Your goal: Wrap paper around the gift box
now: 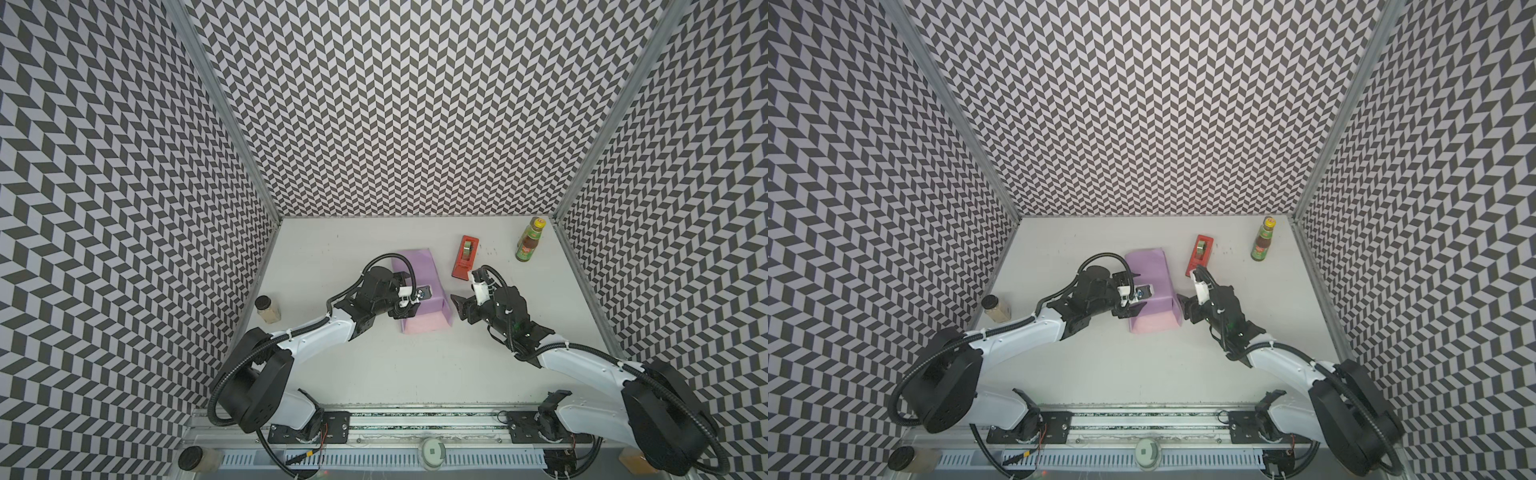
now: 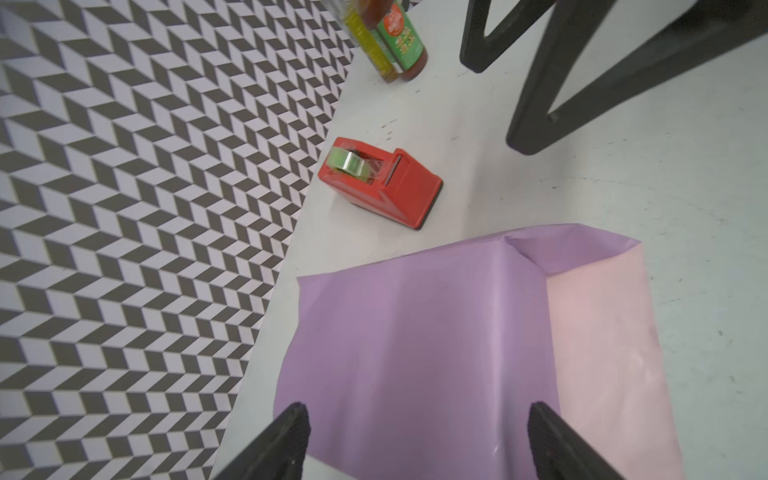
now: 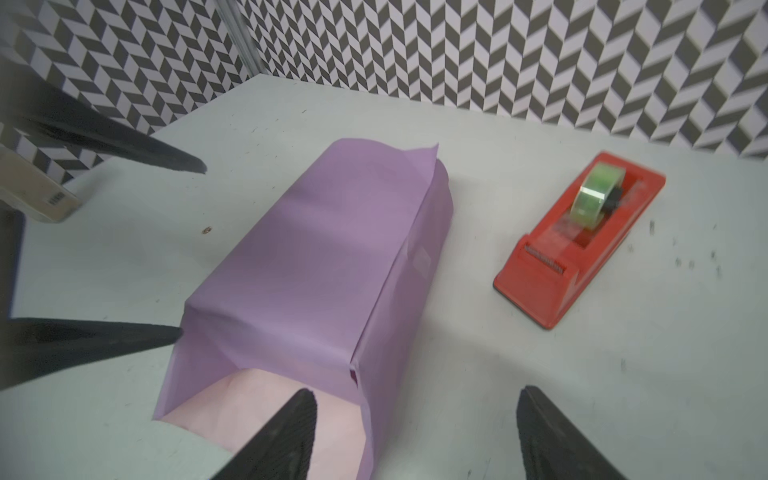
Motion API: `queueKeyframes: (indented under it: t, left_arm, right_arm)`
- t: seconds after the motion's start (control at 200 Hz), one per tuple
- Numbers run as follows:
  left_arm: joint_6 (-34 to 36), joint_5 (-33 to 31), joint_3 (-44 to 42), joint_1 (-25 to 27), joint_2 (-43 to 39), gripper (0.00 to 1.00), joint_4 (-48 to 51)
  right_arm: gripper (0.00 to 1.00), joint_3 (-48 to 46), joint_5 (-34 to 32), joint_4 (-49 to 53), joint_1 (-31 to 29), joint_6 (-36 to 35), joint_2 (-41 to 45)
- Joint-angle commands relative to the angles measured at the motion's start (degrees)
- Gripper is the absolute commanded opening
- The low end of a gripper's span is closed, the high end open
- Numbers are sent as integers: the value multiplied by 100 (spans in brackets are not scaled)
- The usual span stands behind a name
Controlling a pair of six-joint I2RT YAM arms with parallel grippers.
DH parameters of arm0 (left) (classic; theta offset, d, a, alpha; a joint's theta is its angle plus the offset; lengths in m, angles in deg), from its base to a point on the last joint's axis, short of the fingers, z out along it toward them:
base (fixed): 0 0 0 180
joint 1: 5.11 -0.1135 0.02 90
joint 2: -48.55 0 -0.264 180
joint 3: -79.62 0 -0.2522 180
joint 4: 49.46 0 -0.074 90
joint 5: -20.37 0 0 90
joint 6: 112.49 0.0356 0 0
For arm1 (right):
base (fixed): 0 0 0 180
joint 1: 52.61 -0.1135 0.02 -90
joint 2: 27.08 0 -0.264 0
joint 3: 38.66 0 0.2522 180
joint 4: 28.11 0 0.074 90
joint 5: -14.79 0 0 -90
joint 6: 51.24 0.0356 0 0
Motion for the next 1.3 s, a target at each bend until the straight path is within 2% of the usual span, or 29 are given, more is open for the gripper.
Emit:
queueKeyframes:
  t: [0.0, 0.17, 0.235, 0.386, 0.751, 1.037, 1.292]
  left_arm:
    - [481, 88, 181, 97, 368, 82, -210]
    - [604, -99, 295, 153, 754, 79, -208]
    - [604, -216, 302, 161, 855, 77, -259]
    - [610, -304, 327, 190, 1016, 74, -312]
    - [762, -514, 410, 195, 1239, 67, -219]
    - [952, -691, 260, 221, 1349, 66, -223]
    - [964, -830, 155, 274, 1410, 66, -338]
  right_arm:
    - [76, -65, 361, 193, 202, 1150, 105]
    - [73, 100, 82, 747, 365, 1377, -242]
    - [70, 215, 173, 931, 361, 1352, -452]
    - [64, 236, 364, 832, 340, 1481, -704]
    - [51, 538, 316, 572, 119, 1446, -1507]
    - [48, 774, 252, 378, -74, 1372, -2057]
    - [47, 697, 519, 100, -261, 1390, -2079]
